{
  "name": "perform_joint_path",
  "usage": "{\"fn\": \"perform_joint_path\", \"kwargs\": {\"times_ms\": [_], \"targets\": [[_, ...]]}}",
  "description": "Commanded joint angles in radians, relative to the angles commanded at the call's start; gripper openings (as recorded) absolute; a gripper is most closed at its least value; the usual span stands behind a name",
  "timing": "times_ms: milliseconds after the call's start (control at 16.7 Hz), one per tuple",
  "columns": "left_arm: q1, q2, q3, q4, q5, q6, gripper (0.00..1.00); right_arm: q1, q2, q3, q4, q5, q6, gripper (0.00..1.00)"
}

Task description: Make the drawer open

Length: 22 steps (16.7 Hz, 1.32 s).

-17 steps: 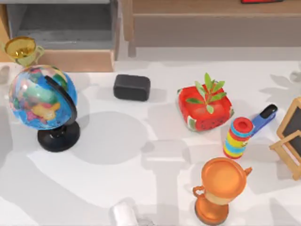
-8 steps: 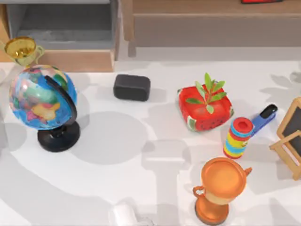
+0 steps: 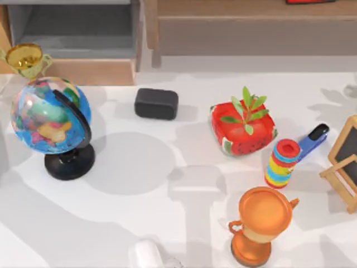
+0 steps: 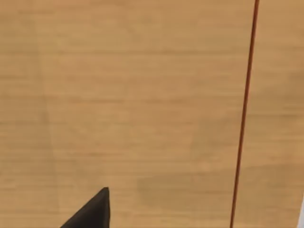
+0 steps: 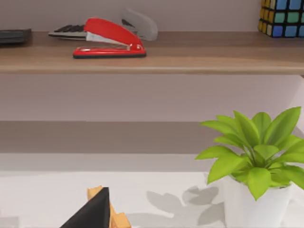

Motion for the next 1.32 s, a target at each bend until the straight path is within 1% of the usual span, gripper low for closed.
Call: {"fn": "perform_joint_path", "kwargs": {"times_ms": [120, 900, 960, 1320], "targets": [[0.000, 0.000, 0.000, 0.000, 0.000, 0.000, 1.00, 0.000, 0.000, 0.000, 0.000, 0.000, 0.000, 1.00], [0.000, 0.000, 0.000, 0.000, 0.000, 0.000, 0.02, 0.000, 0.000, 0.000, 0.000, 0.000, 0.000, 1.00], [0.000, 0.000, 0.000, 0.000, 0.000, 0.000, 0.00, 0.000, 0.000, 0.000, 0.000, 0.000, 0.000, 1.00], [0.000, 0.000, 0.000, 0.000, 0.000, 0.000, 0.00, 0.000, 0.000, 0.000, 0.000, 0.000, 0.000, 1.00]]}}
